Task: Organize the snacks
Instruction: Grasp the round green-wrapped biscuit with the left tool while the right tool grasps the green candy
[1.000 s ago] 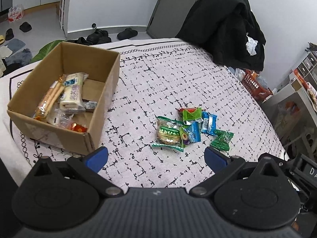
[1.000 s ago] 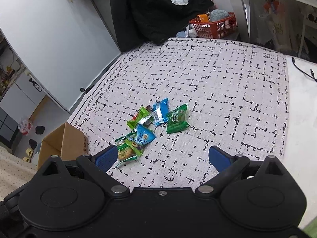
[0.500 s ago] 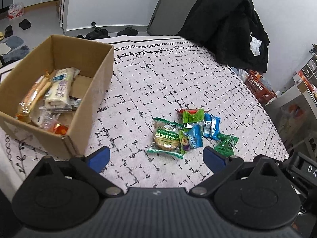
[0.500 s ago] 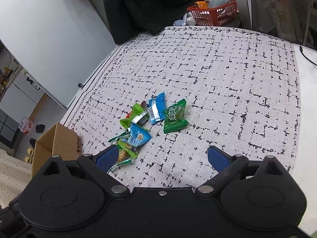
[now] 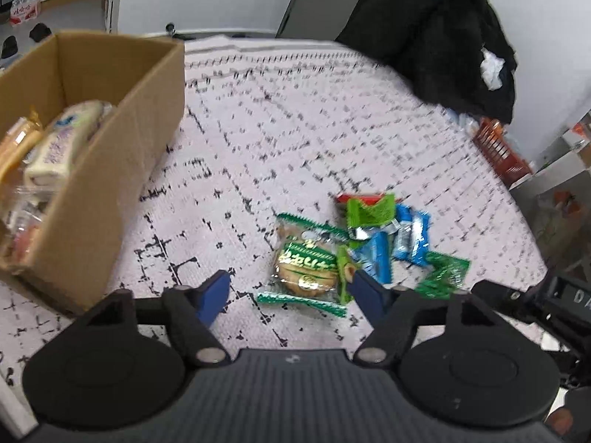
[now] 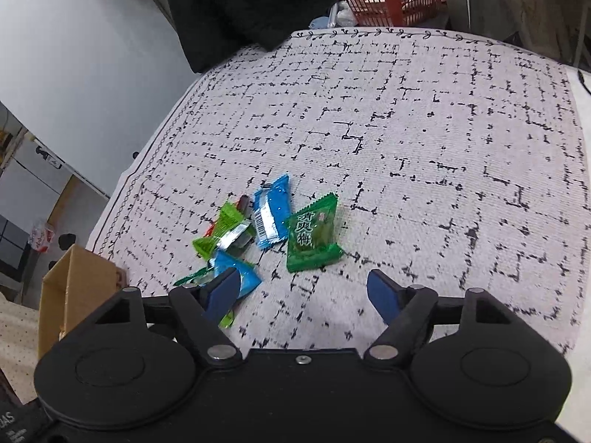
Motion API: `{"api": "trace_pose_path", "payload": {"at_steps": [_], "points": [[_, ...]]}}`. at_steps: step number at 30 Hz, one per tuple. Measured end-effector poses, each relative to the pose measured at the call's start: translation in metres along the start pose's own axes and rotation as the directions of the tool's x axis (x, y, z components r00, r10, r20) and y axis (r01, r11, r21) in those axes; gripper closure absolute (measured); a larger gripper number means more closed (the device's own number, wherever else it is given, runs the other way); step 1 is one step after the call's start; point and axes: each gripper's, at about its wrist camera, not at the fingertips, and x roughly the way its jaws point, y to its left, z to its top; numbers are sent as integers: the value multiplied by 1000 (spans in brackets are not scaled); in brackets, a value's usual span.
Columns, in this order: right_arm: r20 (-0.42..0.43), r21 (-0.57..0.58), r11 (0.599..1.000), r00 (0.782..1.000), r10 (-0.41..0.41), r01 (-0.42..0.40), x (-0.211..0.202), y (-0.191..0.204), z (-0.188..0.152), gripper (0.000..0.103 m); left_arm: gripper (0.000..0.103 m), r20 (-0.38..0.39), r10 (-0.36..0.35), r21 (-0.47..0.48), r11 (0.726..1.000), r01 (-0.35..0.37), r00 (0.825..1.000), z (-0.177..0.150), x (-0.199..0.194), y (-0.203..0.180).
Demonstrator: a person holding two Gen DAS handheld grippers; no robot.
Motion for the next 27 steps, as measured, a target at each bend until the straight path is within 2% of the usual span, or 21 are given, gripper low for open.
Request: {"api": "trace_pose_path", "payload": {"at_steps": [7,12,17,19,21,23,24,27], "points": [[-21,-17,1000,1000,-10,9,24,-2,6,29,34,-30,31,55,998,-29,999,-1,31,-8],[-36,-29,999,999,-22,21,40,-3,7,32,34,-12,62,107,992,-61,998,-2,41,-17],[-8,-33,999,1000,-24,24,50,0,15,33,34,-2,93,144,985,-92,996,-2,47,-24],[-2,-42,998,999,-36,36,54,2,16,39,36,5,101,140,985,-101,995,-3,47,-23],[7,-68,996,998,-55,56,55,3,14,55,46,14,120,151,981,-121,993,-5,46,-23],[11,-79,995,998,-56,56,55,3,12,67,49,15,116,139,983,-117,993,-4,44,-20],[11,-77,996,999,-51,52,54,2,11,70,54,13,114,126,985,-115,993,-3,42,-18],[5,-76,996,998,-55,55,49,2,8,73,56,4,105,81,991,-105,994,0,36,-12]]}}
